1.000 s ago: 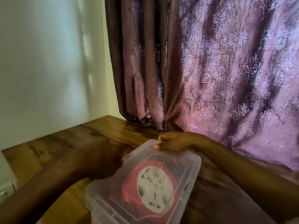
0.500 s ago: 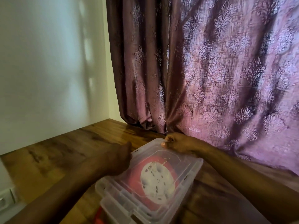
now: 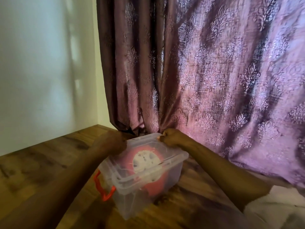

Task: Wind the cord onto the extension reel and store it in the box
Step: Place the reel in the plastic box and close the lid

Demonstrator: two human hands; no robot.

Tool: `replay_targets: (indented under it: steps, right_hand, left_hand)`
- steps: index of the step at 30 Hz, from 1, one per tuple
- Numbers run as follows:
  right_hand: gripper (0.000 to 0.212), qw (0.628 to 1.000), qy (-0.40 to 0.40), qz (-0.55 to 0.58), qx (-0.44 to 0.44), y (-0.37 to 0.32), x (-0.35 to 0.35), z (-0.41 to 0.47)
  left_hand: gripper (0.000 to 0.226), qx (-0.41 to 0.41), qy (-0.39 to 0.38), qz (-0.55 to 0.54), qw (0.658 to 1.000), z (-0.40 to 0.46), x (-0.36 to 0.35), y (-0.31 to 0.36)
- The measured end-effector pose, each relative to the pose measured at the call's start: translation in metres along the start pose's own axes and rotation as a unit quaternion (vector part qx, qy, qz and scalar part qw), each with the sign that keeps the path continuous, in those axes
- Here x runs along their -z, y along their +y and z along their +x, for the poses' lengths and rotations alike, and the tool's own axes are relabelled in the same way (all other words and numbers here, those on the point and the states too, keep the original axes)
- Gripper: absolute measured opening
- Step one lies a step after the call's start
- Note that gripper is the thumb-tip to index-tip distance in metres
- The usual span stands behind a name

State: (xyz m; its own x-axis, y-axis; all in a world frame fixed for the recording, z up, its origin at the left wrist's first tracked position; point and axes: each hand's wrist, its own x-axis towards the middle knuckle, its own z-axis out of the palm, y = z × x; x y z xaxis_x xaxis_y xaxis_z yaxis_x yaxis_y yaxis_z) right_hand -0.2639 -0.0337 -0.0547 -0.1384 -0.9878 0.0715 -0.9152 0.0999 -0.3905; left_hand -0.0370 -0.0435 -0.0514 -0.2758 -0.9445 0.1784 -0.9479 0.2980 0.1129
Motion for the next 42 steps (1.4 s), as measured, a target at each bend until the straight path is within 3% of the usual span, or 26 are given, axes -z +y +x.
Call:
replay_targets:
  steps: [7,13,25,32,37,42]
  right_hand:
    - [0.029,1.000,-0.013,-0.019,-0.004,0.007,-0.002,0.001]
    - [0.046,0.990,0.027,-0.139,-0.022,0.010,-0.015,-0.008]
    - [0.037,0.976,0.109,-0.166,-0.087,0.018,-0.008,-0.002]
    - [0.039,0.981,0.034,-0.170,-0.086,0.018,0.005,0.007]
    - [0.039,0.976,0.065,-0.186,-0.092,0.015,-0.006,-0.001]
    - [0.040,0.974,0.074,-0.188,-0.099,0.012,-0.008,-0.004]
  left_hand:
    - [0.038,0.004,0.014,0.032,0.999,-0.010,-0.005,0.013]
    - [0.043,0.008,-0.002,0.158,0.987,-0.017,-0.006,0.010]
    - [0.041,0.008,0.086,-0.008,0.996,0.045,-0.024,0.007]
    - [0.034,-0.027,0.079,-0.001,0.997,0.050,-0.015,-0.004]
    - [0.032,-0.034,0.106,0.007,0.994,0.050,-0.031,-0.013]
    - [0.046,0.004,0.038,0.033,0.999,0.048,-0.033,-0.011]
